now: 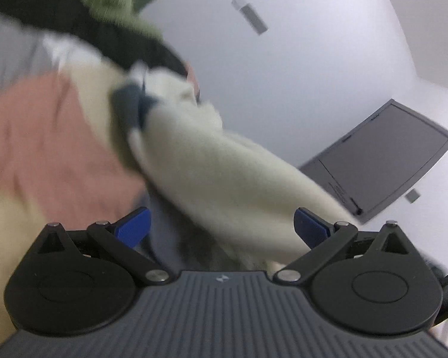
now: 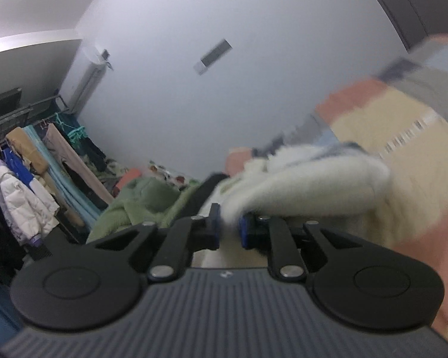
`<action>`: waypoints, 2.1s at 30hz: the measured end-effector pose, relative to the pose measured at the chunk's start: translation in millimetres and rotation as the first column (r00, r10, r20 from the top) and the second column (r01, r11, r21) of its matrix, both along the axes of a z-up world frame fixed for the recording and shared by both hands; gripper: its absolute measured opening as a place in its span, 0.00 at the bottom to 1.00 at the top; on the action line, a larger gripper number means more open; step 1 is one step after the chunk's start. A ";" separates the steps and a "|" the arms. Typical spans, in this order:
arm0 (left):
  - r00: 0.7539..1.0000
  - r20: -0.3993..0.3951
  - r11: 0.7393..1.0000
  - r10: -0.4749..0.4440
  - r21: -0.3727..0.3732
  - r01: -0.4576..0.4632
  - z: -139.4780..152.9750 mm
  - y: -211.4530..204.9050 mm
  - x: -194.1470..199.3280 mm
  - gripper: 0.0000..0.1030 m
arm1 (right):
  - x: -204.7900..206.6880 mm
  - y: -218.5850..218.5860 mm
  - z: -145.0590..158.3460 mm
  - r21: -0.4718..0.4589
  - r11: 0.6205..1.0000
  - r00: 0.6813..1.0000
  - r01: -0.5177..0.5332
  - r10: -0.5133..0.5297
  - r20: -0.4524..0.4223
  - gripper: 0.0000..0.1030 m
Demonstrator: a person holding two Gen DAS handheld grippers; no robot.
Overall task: Fold large clothes
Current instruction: 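Grasp the sweater with the left tool while the right tool holds its edge, then lift the sweater high with both tools and shake it out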
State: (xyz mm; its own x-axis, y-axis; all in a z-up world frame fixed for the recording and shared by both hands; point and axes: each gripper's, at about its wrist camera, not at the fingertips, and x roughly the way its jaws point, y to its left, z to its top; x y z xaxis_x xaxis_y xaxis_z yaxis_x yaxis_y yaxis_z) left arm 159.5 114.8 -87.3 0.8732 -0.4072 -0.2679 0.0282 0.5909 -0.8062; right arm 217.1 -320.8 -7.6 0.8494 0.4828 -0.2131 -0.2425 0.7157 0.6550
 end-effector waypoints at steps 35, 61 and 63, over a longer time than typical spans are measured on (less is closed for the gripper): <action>0.997 -0.049 0.982 -0.052 -0.184 0.042 -78.0 -22.5 113.4 0.58 | 60.1 -35.3 -111.3 0.176 0.981 0.938 0.076 -0.011 -0.347 0.17; 0.948 0.314 0.997 -0.045 -0.047 0.063 69.0 -19.0 -23.9 0.17 | -59.9 -43.4 -4.5 0.097 0.995 0.998 0.007 -0.013 0.061 0.13; 0.929 0.365 0.997 -0.063 -0.027 0.078 91.0 -23.5 -42.9 0.17 | -76.8 -46.5 16.5 0.041 0.999 0.992 0.030 -0.035 0.123 0.13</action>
State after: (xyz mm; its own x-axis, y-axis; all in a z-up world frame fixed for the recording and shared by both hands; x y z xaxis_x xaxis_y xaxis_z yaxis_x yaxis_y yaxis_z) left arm 116.6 91.3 3.7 0.8764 -0.4748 0.0806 0.3643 0.5443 -0.7556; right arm 140.3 -367.3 8.9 0.8833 0.4606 -0.0871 -0.3004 0.6989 0.6491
